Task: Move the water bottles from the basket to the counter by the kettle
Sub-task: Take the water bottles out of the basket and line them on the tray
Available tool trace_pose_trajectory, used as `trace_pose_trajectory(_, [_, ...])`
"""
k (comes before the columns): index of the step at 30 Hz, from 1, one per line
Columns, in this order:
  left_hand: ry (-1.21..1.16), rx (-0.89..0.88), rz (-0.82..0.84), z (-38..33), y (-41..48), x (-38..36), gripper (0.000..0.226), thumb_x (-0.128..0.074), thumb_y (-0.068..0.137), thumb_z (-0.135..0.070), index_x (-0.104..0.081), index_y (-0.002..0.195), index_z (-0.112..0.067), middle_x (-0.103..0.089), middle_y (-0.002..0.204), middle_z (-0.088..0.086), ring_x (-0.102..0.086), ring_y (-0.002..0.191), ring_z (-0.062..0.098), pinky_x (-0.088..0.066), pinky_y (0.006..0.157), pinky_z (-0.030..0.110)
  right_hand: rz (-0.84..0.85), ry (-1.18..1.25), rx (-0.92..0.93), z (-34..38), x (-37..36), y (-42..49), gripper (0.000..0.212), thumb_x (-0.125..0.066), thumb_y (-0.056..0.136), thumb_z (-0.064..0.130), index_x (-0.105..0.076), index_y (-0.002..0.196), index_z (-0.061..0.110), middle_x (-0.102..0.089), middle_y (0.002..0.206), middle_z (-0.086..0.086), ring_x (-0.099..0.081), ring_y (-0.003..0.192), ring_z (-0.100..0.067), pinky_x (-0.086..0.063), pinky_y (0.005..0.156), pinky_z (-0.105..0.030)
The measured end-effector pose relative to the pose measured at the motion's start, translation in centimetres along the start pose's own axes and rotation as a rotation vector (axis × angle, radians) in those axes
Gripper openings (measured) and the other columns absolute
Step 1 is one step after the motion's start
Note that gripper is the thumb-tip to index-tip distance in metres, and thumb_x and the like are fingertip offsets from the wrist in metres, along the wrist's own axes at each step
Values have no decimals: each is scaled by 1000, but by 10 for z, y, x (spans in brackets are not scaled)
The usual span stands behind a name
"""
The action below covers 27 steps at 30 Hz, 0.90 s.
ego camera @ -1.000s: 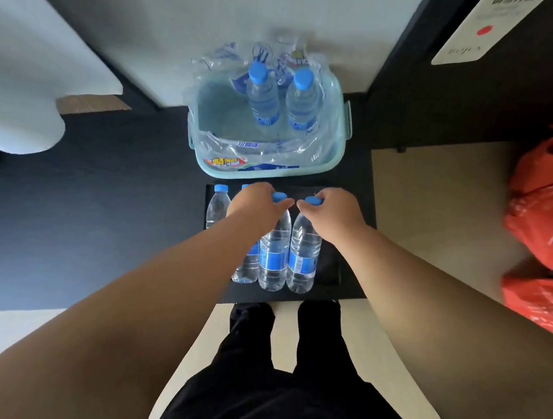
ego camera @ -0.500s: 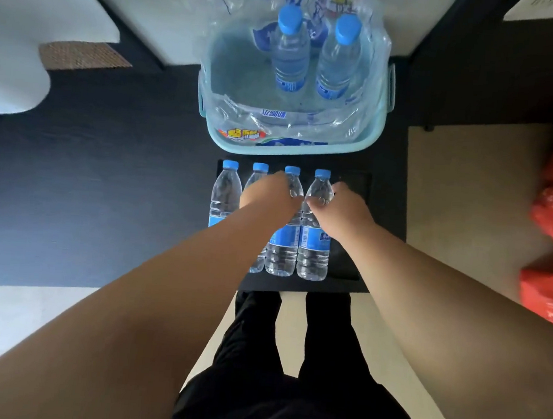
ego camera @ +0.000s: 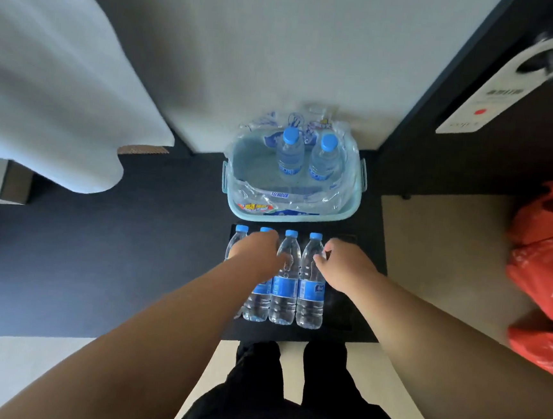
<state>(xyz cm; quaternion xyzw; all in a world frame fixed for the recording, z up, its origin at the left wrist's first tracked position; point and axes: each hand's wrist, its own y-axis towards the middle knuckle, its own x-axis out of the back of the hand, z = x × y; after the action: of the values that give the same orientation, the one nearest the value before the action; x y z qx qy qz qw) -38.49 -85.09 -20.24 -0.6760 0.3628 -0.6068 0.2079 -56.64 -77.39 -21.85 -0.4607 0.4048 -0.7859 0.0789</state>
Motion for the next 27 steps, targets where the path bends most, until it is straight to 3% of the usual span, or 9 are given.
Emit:
trace_pose_trajectory(4, [-5, -24, -78, -4, -15, 37, 44, -54, 97, -53, -57, 132, -26, -68, 122, -3, -67, 106, 26, -50, 78, 34, -63, -7, 11, 8, 36, -11, 44, -50, 103, 53, -59, 130, 21, -65, 105, 2, -66, 84, -18, -57, 73, -36])
trace_pose_trajectory(9, [-22, -42, -191, -11, -32, 78, 33, -52, 97, -48, -63, 121, -29, -68, 114, -2, -68, 92, 22, -54, 76, 34, -207, -14, 57, 22, 81, -21, 30, -52, 102, 48, -58, 113, 20, -64, 96, 2, -61, 77, -15, -57, 70, -36])
trace_pose_trajectory(15, [-7, -55, -278, -18, -36, 123, 35, -53, 96, -51, -63, 123, -31, -68, 101, -4, -68, 86, 20, -58, 78, 34, -291, -72, 112, 38, 128, -27, 38, -51, 104, 49, -55, 123, 17, -59, 88, 2, -63, 74, -17, -58, 65, -38])
trace_pose_trajectory(18, [-26, -52, -305, -25, -31, 144, 37, -52, 94, -47, -61, 127, -31, -68, 105, -5, -67, 91, 21, -58, 81, 35, -298, -65, 127, 45, 147, -25, 37, -50, 105, 48, -54, 127, 18, -60, 89, 2, -64, 72, -16, -56, 61, -36])
trace_pose_trajectory(22, [0, -67, -364, -34, -13, 166, 37, -56, 95, -41, -58, 131, -31, -67, 116, -3, -60, 88, 21, -49, 73, 31, -298, -67, 132, 54, 162, -8, 36, -52, 105, 46, -53, 129, 20, -63, 88, 2, -66, 70, -17, -61, 63, -39])
trace_pose_trajectory(27, [-20, -80, -412, -44, 22, 175, 45, -61, 96, -41, -51, 138, -29, -68, 118, 0, -66, 98, 25, -55, 76, 36, -309, -42, 147, 66, 166, 25, 44, -55, 105, 42, -43, 142, 22, -62, 97, 0, -63, 78, -24, -55, 63, -37])
